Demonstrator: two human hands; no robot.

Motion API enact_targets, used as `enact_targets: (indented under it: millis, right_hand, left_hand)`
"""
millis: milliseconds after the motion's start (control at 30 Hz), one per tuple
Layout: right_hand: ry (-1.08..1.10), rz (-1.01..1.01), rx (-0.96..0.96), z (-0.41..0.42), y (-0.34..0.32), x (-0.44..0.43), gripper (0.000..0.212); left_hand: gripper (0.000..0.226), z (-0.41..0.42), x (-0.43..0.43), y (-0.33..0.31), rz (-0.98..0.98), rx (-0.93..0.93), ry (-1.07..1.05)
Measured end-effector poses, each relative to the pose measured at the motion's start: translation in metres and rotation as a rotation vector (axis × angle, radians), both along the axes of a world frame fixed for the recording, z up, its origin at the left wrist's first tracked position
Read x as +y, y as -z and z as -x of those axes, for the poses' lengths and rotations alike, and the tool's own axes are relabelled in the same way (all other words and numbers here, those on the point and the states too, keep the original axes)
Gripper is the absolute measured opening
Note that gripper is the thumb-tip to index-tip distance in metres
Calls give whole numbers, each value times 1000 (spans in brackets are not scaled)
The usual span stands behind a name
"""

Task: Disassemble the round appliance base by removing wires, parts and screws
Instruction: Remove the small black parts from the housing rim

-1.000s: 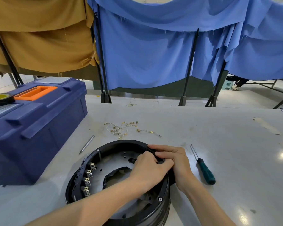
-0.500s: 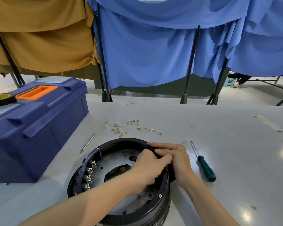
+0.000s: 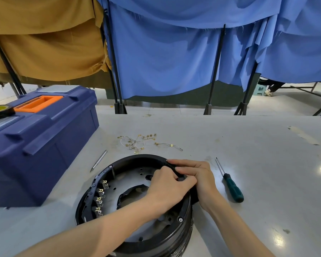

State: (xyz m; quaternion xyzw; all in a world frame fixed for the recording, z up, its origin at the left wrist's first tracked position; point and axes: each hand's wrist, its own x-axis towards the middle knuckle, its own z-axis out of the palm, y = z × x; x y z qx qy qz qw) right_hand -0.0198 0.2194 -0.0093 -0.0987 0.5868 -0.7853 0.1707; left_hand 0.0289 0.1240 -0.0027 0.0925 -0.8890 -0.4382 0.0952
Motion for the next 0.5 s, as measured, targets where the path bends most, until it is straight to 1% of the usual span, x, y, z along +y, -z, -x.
enact_targets:
  millis: [67,167,200,333,433,500]
  right_hand:
    - [0,5,3,0,1,0,30]
    - [4,12,4,0,1,0,29]
    - [7,15,4,0,1,0,29]
    - [3,16,10,0,0,1,29]
    - [-3,20,5,0,1,1,29]
    - [1,26,2,1,2,1,29]
  left_hand:
    - [55,1,0,-1,14,-4,5]
    - [58,4,0,0,-131,-71,-6]
    - [57,4,0,0,-135,-70,-6]
    - [54,0,0,1,38,22,-13]
    - [52,2,-1,2,40,12,-17]
    - [54,5,0,3,-40,-30,-22]
